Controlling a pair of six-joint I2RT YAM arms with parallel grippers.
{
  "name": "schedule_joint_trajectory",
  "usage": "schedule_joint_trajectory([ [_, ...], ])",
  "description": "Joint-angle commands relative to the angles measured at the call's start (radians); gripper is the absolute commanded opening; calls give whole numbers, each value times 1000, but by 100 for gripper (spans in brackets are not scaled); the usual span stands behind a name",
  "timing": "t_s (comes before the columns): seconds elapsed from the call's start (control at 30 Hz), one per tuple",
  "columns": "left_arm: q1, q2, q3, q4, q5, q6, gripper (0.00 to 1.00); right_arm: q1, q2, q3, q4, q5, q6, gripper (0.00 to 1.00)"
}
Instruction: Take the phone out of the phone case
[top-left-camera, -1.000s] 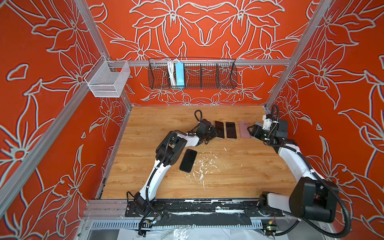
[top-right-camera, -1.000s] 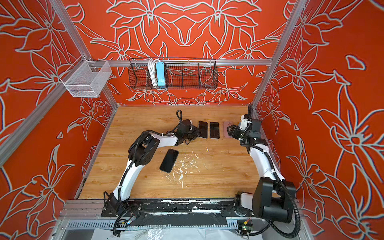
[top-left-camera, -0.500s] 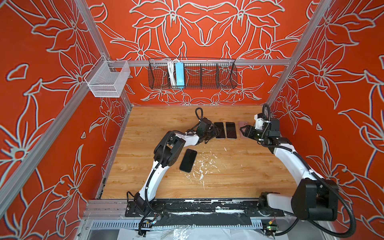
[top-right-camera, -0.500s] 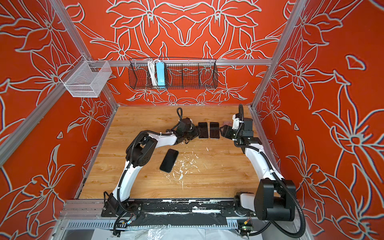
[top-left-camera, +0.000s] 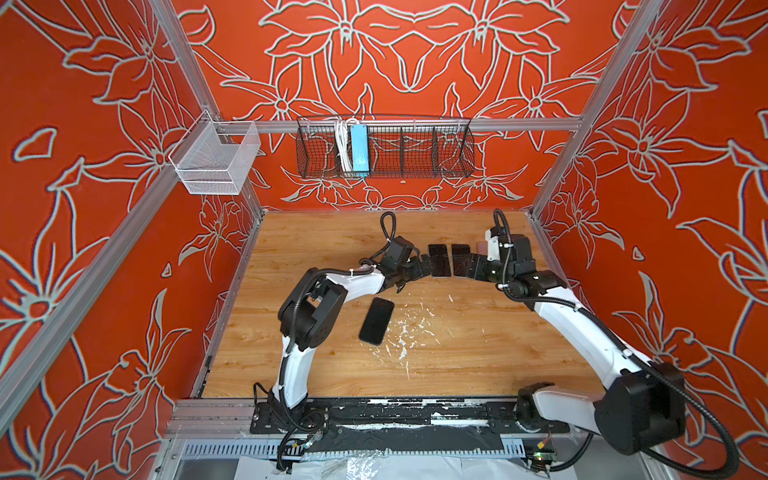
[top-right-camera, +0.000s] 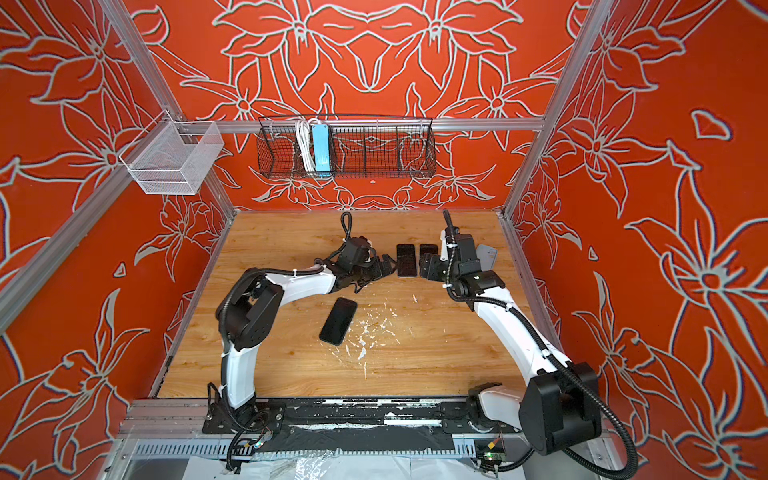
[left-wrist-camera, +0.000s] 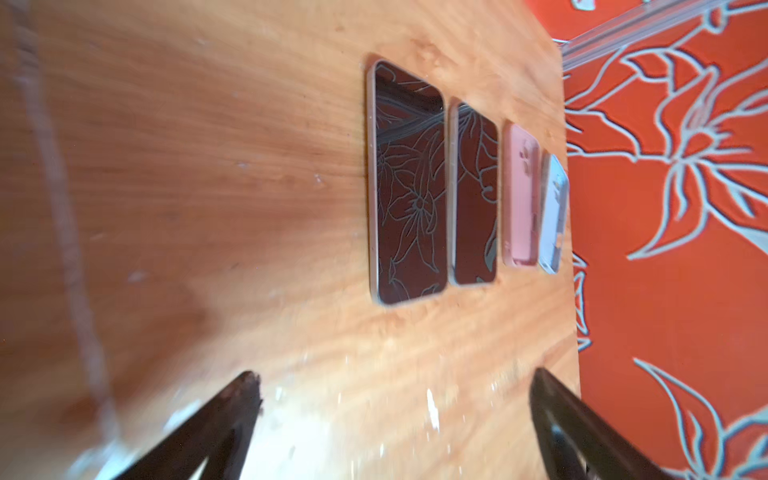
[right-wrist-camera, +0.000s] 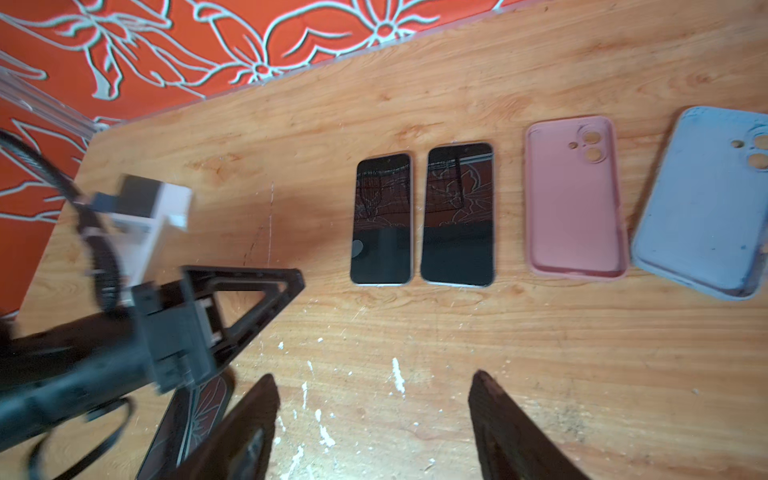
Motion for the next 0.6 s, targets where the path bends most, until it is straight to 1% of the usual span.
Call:
schedule_joint_trajectory([
  [0.0, 32, -147, -74, -75, -41, 49, 98, 93, -10, 30, -40, 120, 72, 75],
  [0.1, 68, -277, -134, -168, -61, 93, 98, 185, -2, 32, -35, 170, 134, 76],
  [0.13, 79, -326, -148, -203, -72, 119, 98, 216, 8, 43, -48, 198, 153, 79],
  [0.2, 97, -421, -168, -262, -98, 179, 98, 271, 42, 74, -74, 239, 176, 88],
  [0.23, 108, -460, -170, -299, -103, 208, 98, 297, 63, 90, -78, 241, 181, 98],
  [0.3, 146, -528, -175, -365, -84, 243, 98, 347, 96, 115, -67, 246, 187, 98],
  [0.4, 251, -617, -203, -414, -8, 238, 98, 408, 176, 187, -82, 241, 202, 98],
  [0.47, 334, -664, -193, -469, 31, 235, 98, 460, 242, 238, -91, 262, 222, 98],
  [0.57, 429, -700, -135, -565, 27, 286, 98, 527, 338, 300, -106, 294, 278, 98],
])
